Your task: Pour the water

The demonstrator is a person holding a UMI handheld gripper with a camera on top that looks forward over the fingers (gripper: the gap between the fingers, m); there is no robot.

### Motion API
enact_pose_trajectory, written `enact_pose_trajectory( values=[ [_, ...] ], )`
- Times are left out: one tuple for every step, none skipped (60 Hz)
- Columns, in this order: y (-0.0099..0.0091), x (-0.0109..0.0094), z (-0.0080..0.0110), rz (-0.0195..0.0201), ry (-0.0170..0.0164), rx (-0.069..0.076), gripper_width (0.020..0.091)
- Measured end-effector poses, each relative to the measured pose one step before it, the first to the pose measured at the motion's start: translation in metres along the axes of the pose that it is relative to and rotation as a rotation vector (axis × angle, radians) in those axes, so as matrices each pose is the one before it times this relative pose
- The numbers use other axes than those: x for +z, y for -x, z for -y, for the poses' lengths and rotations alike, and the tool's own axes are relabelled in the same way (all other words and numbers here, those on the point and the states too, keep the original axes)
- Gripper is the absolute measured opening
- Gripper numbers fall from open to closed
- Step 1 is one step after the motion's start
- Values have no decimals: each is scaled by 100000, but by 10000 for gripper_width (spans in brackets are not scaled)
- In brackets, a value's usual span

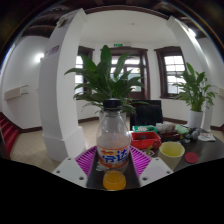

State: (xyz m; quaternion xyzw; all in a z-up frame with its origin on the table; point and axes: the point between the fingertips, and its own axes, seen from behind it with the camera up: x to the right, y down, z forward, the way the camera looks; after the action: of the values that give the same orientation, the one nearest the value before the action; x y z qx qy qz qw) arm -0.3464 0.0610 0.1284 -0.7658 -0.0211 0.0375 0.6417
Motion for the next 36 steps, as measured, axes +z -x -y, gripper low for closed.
enact_pose_trajectory(
  values=[
    [-512, 613, 304, -759, -266, -303, 510],
    [65, -256, -233, -212, -591, -210, 509],
    [131, -67, -15, 327, -440, -43, 506],
    [175, -38, -43, 475, -237, -111, 498],
    [81, -20, -5, 80, -319, -295, 484],
    [-6, -56, -34, -130, -175, -236, 481],
    [14, -75, 6, -80, -306, 107, 462],
    [-91, 291, 143, 139, -344, 300, 453],
    [-22, -2, 44, 104, -474, 312, 441],
    [-55, -29, 70, 23, -548, 102, 424],
    [-12, 0, 65, 46, -578, -102, 418],
    [0, 18, 60, 26, -460, 36, 389],
    [4, -11, 59, 16, -298, 344, 399],
    [-1, -13, 68, -128, -254, 638, 366],
    [-79, -86, -167, -270, -170, 354, 363],
    [-81, -2, 27, -535, -61, 557, 363],
    [-104, -181, -88, -432, -187, 998, 363],
    [34, -36, 47, -279, -215, 955, 364],
    [30, 0, 11, 1, -149, 540, 364],
    [37, -6, 14, 200, -174, 363, 362],
    [49, 13, 20, 244, -169, 461, 362],
    [-41, 24, 18, 167, 22, 669, 363],
    [-257, -56, 7, 43, -162, 647, 362],
    [-8, -40, 20, -162, -2, 530, 365],
    [7, -37, 22, 4, 22, 475, 363],
    [44, -37, -11, 230, 96, 488, 362],
    [50, -25, -18, 223, 95, 686, 361],
    [32, -37, -46, 99, 198, 949, 364],
    [-32, -24, -12, -130, 251, 1254, 364],
    [-109, -25, 22, -261, 307, 1411, 364],
    [-552, 421, 249, -365, 463, 1380, 363],
    [-678, 123, 138, 150, 300, 1704, 363],
    [-152, 54, 47, 46, 548, 2176, 363],
    [-140, 57, 6, 136, 555, 2783, 362],
    [-211, 66, 38, 122, 482, 3343, 363],
    [-154, 24, 35, 262, 418, 3798, 364]
  ],
)
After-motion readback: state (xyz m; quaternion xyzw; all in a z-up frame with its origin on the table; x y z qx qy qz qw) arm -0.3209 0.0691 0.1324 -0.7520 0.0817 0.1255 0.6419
